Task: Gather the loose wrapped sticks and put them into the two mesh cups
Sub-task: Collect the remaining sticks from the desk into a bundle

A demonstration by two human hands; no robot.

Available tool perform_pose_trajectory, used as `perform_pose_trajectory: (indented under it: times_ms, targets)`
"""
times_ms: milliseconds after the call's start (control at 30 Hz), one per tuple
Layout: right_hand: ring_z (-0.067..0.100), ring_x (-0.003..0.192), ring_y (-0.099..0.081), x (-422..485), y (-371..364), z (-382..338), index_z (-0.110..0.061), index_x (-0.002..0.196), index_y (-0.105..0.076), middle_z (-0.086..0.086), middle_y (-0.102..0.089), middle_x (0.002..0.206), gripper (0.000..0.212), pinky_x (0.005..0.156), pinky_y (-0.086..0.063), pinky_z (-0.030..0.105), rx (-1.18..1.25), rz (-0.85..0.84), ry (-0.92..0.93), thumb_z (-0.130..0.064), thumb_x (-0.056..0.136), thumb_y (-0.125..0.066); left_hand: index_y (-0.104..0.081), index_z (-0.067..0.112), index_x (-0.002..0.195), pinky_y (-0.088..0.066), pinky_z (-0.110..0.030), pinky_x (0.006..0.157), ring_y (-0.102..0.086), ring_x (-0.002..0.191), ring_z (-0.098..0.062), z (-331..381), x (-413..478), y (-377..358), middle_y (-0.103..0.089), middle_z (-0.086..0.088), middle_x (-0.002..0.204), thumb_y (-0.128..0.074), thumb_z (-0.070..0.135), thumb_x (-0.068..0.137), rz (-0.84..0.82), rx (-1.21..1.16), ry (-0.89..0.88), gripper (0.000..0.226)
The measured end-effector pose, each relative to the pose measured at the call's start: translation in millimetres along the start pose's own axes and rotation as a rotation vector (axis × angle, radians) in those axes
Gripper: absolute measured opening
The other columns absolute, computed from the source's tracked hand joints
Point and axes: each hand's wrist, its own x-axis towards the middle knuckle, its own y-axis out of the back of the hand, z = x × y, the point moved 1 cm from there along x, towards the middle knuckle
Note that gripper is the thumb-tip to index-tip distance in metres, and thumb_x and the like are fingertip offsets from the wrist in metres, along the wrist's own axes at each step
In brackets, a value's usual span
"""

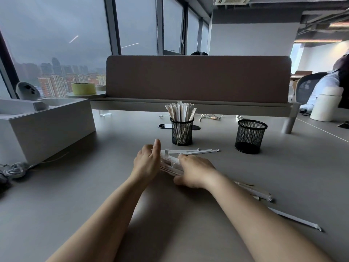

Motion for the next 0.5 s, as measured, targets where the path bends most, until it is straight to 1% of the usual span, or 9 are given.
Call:
perform_pose_trajectory:
  times_ms: [33, 67, 133, 200, 267, 367, 433, 467, 500]
  targets:
    - [0.030, 0.113, -0.056, 0, 0, 0, -0.013, 0.110, -0.046, 0.012, -0.059, 0.123, 0.044, 0.075, -0.035, 0.031, 0.002, -0.002, 0.004, -0.042, 0.080, -0.061, -0.036, -0.007, 0.076, -0.038, -0.050, 0.093, -0.046, 0.111, -0.048, 0, 0, 1, -0.050, -0.039, 0.114, -0.028, 0.045, 0.099, 0.014, -0.016, 0.008, 0.058]
    - [0.030, 0.113, -0.056, -1, 1, 0, -0.013, 0.108, -0.046, 0.012, -0.059, 0.122, 0.042, 0.075, -0.035, 0.032, 0.006, -0.003, 0.009, -0.041, 0.081, -0.061, -0.038, -0.012, 0.082, -0.037, -0.050, 0.095, -0.045, 0.113, -0.048, 0, 0, 1, -0.049, -0.039, 0.116, -0.028, 0.045, 0.099, 0.032, -0.034, 0.021, 0.060]
    - [0.031, 0.110, -0.056, -2, 2, 1, -0.015, 0.103, -0.043, 0.012, -0.059, 0.120, 0.037, 0.073, -0.035, 0.031, 0.018, 0.000, 0.023, -0.040, 0.081, -0.060, -0.041, -0.020, 0.102, -0.035, -0.051, 0.097, -0.043, 0.116, -0.049, -1, 2, 3, -0.047, -0.041, 0.121, -0.029, 0.049, 0.097, 0.073, -0.073, 0.041, 0.070]
    - [0.032, 0.108, -0.056, -3, 4, 2, -0.015, 0.099, -0.040, 0.013, -0.059, 0.118, 0.036, 0.072, -0.035, 0.031, 0.036, 0.013, 0.034, -0.039, 0.082, -0.060, -0.037, -0.021, 0.114, -0.034, -0.054, 0.099, -0.042, 0.118, -0.050, 1, 3, 4, -0.042, -0.042, 0.125, -0.027, 0.060, 0.087, 0.109, -0.115, 0.054, 0.087]
    - [0.034, 0.109, -0.056, -4, 7, 3, -0.016, 0.098, -0.038, 0.014, -0.058, 0.119, 0.036, 0.072, -0.034, 0.032, 0.058, 0.036, 0.045, -0.040, 0.083, -0.060, -0.034, -0.020, 0.119, -0.033, -0.055, 0.100, -0.041, 0.119, -0.050, 2, 4, 6, -0.040, -0.042, 0.129, -0.022, 0.063, 0.078, 0.143, -0.163, 0.080, 0.094]
    - [0.035, 0.109, -0.056, -4, 11, 3, -0.016, 0.094, -0.035, 0.016, -0.059, 0.119, 0.036, 0.071, -0.033, 0.033, 0.077, 0.079, 0.053, -0.038, 0.082, -0.060, -0.035, -0.019, 0.120, -0.035, -0.053, 0.099, -0.041, 0.119, -0.049, 3, 2, 7, -0.042, -0.039, 0.129, -0.024, 0.061, 0.080, 0.182, -0.228, 0.091, 0.090]
    - [0.035, 0.104, -0.057, -4, 13, 3, -0.014, 0.094, -0.035, 0.017, -0.060, 0.114, 0.035, 0.069, -0.033, 0.033, 0.089, 0.108, 0.047, -0.035, 0.080, -0.060, -0.041, -0.017, 0.117, -0.036, -0.050, 0.098, -0.043, 0.117, -0.047, 3, 2, 5, -0.046, -0.036, 0.126, -0.026, 0.058, 0.087, 0.185, -0.260, 0.103, 0.082]
    - [0.035, 0.102, -0.057, -4, 15, 3, -0.014, 0.094, -0.036, 0.016, -0.060, 0.113, 0.034, 0.068, -0.033, 0.033, 0.108, 0.126, 0.048, -0.034, 0.080, -0.060, -0.046, -0.014, 0.116, -0.036, -0.048, 0.099, -0.044, 0.117, -0.044, 2, 2, 4, -0.049, -0.032, 0.123, -0.027, 0.056, 0.091, 0.179, -0.277, 0.114, 0.076]
    - [0.034, 0.100, -0.058, -3, 17, 3, -0.014, 0.096, -0.037, 0.016, -0.061, 0.111, 0.034, 0.068, -0.033, 0.033, 0.134, 0.146, 0.051, -0.033, 0.080, -0.061, -0.050, -0.008, 0.113, -0.035, -0.045, 0.100, -0.045, 0.117, -0.040, 3, 1, 3, -0.050, -0.025, 0.118, -0.028, 0.055, 0.093, 0.163, -0.302, 0.117, 0.069]
